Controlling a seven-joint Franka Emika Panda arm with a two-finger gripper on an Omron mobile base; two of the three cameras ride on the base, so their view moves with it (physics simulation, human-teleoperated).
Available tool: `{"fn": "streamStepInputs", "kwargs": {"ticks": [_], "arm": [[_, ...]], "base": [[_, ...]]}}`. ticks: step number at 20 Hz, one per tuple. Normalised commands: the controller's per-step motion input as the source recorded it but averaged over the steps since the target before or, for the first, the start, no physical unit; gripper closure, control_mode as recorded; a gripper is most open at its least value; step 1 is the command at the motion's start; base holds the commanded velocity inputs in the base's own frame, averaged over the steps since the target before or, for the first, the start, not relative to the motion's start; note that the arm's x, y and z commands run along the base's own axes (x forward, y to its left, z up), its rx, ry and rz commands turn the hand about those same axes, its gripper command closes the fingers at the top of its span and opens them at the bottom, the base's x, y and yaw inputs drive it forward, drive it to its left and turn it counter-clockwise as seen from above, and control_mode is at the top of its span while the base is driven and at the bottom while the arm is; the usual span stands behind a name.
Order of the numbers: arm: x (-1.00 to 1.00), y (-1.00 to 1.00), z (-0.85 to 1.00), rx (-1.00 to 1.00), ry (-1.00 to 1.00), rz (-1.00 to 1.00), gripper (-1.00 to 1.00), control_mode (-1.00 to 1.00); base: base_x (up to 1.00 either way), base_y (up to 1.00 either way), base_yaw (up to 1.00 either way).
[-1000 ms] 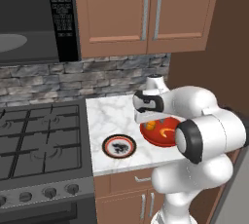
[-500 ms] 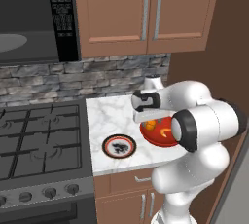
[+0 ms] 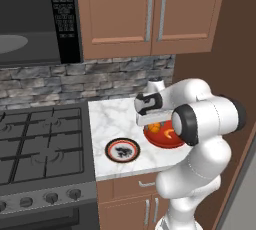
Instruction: Remove the orange from the bowl and place it on the small plate. Then place the bowl with only the shrimp in the microwave, close the door, and press the start button to microwave the shrimp.
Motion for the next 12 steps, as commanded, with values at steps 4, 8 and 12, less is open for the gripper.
{"fn": "streamStepInputs", "kwargs": {"ticks": [4,8,12], "arm": [[0.01,0.00,-0.13,0.00,0.00,0.00,-1.00,-1.00],[-0.19,0.00,-0.16,0.00,0.00,0.00,1.00,-1.00],[-0.31,-0.04,0.00,0.00,-0.07,0.00,1.00,-1.00]], "base": [[0.00,0.00,0.00],[0.00,0.00,0.00],[0.00,0.00,0.00]]}}
